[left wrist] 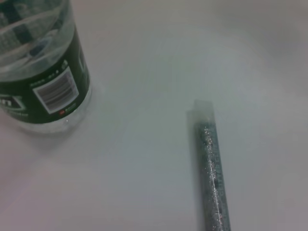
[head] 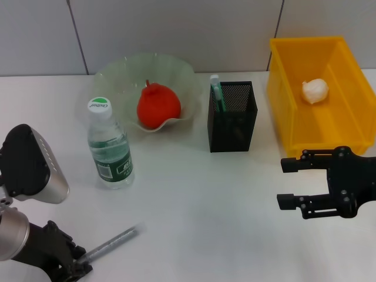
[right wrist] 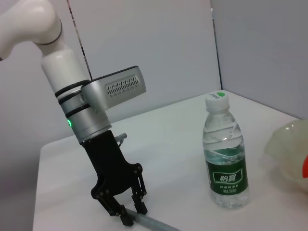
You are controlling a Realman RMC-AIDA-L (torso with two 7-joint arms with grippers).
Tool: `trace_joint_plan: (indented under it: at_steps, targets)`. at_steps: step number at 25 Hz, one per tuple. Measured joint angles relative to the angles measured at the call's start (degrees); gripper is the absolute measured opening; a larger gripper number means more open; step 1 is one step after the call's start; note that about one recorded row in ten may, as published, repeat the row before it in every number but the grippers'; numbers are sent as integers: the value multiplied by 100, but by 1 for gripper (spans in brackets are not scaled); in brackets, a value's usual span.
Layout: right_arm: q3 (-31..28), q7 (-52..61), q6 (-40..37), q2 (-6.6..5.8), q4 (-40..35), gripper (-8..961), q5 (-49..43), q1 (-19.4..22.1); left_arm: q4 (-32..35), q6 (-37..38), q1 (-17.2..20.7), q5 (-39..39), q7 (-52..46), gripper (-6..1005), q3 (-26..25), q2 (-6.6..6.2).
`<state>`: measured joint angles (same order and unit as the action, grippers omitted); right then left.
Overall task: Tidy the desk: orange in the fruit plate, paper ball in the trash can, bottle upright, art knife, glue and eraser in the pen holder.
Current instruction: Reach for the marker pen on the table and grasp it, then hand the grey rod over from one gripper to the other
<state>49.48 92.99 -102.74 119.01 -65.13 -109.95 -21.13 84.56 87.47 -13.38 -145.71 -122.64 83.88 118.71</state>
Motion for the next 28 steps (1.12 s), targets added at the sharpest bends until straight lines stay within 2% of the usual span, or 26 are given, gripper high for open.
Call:
trace_joint_plan:
  at_steps: [2,8,15,16,18,21,23,24,25,26,28]
  targets:
    - [-7,0,0,4,2,753,0,-3,10,-9,1,-22,0,356,56,-1]
    - [-20,0,-1,7,8,753,16,-5,97,22,35,-6,33,186,75,-1]
    - [-18,0,-38,13,9,753,68,-10,288,38,114,226,52,171,-85,-10]
    - [-17,0,-46,16,27,753,112,-16,228,125,156,780,252,169,-565,-20]
    - [-17,-1,-59,17,85,753,249,-17,83,202,167,1155,431,164,-888,-17]
    - [-19,-118,-38,18,307,753,561,32,-870,450,79,2311,1058,162,-1797,-32]
    - [-61,-298,12,15,652,753,793,46,-870,450,79,2311,1058,162,-1797,-32]
    - [-107,-423,28,10,897,753,909,40,-1842,602,-99,2802,1568,162,-2336,-42]
    - [-152,-545,39,7,1133,753,999,27,-2338,665,-210,2938,1819,163,-2580,-45]
    - [-196,-682,52,8,1390,753,1080,3,-2694,711,-300,3013,2001,163,-2754,-47]
    - [-295,-1091,145,15,2090,753,1235,-91,-2694,711,-300,3013,2001,163,-2754,-47]
